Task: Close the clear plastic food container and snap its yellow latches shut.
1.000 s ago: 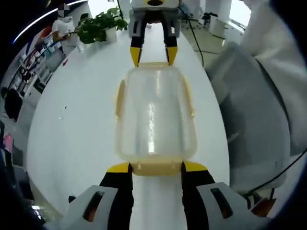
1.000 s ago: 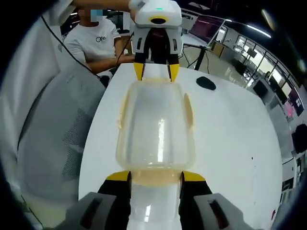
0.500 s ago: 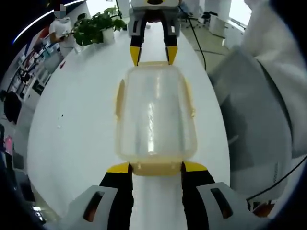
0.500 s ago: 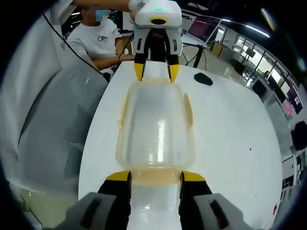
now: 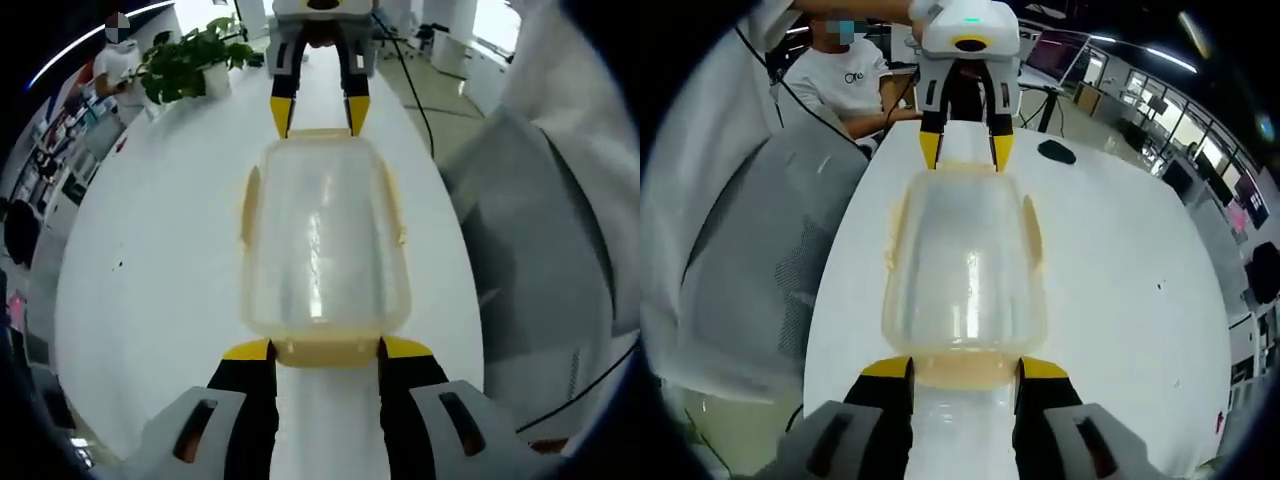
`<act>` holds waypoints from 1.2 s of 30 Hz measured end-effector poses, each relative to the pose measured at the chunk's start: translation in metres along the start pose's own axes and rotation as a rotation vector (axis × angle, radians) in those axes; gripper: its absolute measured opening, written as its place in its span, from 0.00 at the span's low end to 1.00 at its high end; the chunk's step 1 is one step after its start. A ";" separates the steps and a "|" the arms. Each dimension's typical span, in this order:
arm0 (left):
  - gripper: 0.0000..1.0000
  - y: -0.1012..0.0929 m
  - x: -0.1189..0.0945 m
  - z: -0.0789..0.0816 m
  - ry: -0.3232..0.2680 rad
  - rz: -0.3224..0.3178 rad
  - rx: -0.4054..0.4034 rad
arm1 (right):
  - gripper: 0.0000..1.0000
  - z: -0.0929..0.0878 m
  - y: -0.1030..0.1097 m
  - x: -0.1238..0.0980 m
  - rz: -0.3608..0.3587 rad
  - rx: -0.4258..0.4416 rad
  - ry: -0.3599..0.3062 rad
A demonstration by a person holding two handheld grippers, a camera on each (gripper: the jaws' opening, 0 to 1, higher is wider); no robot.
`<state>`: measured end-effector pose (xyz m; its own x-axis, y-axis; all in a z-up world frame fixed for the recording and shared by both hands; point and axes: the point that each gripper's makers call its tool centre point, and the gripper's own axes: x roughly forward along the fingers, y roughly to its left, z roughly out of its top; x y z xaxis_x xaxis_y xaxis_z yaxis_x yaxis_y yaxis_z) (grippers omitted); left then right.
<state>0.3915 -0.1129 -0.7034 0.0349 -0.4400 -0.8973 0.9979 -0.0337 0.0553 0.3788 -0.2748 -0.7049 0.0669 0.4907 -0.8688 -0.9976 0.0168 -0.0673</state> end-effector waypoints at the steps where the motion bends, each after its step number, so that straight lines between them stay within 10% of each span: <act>1: 0.37 0.000 0.001 0.002 -0.001 -0.001 0.000 | 0.37 -0.002 0.000 -0.001 -0.001 0.001 0.002; 36: 0.37 0.011 0.042 0.031 0.013 -0.015 0.016 | 0.37 -0.049 -0.007 -0.005 0.000 0.019 0.039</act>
<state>0.4020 -0.1594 -0.7274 0.0209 -0.4276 -0.9037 0.9973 -0.0543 0.0488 0.3864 -0.3197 -0.7243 0.0673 0.4566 -0.8871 -0.9977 0.0337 -0.0583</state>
